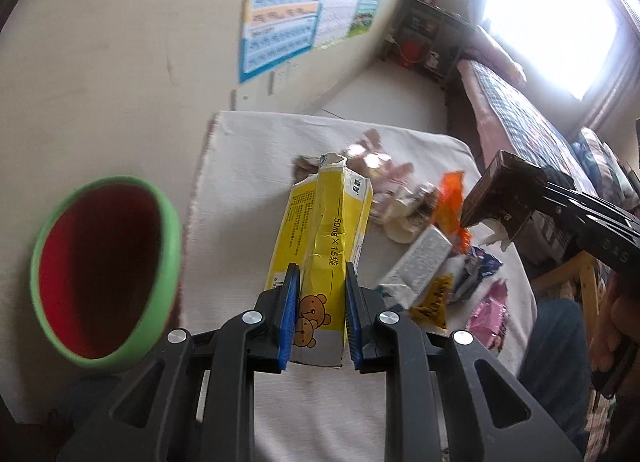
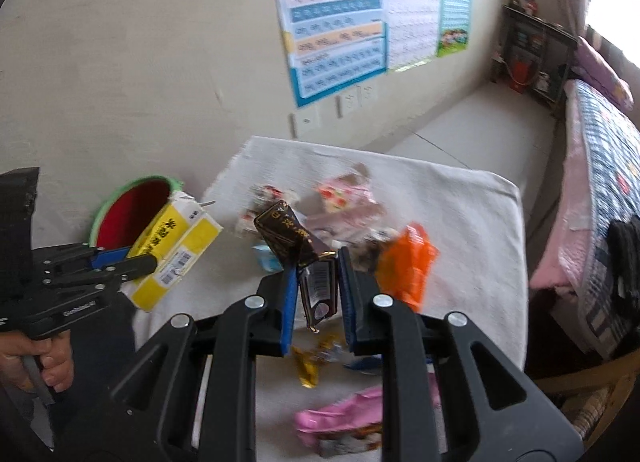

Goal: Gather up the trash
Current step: 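Carry the yellow box and brown wrapper to the red bucket and release both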

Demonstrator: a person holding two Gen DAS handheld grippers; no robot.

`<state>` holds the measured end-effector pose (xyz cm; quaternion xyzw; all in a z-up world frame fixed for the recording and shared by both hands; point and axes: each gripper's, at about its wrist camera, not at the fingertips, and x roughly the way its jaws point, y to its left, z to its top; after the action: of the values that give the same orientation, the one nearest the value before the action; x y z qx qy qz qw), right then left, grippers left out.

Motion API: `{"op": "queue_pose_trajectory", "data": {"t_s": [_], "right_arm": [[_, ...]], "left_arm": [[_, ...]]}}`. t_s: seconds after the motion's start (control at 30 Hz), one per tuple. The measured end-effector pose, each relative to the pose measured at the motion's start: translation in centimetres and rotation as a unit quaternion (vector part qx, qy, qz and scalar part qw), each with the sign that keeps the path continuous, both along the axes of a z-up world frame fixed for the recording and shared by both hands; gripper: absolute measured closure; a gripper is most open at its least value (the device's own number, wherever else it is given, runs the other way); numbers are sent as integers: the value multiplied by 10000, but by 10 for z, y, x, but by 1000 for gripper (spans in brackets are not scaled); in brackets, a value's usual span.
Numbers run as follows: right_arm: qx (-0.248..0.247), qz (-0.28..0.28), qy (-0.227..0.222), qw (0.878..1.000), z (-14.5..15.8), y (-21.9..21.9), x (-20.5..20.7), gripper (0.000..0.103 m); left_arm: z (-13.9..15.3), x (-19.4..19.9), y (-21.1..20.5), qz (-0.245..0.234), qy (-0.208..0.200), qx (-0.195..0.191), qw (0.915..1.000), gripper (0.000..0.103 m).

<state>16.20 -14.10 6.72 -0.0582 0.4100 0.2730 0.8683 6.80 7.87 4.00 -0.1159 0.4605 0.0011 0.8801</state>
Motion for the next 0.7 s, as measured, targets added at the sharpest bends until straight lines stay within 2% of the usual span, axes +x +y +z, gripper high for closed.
{"op": "queue_pose_trajectory", "data": {"t_s": [0.33,0.7], "right_arm": [[243,776,-139,9966,26,83,-10,84],[509,1705,-230,9838,44,179,-24,84]], "left_arm": [[18,-23,69,800,-178,81,9966,84],[26,-58,145,1694,-257,94,9852,83]]}}
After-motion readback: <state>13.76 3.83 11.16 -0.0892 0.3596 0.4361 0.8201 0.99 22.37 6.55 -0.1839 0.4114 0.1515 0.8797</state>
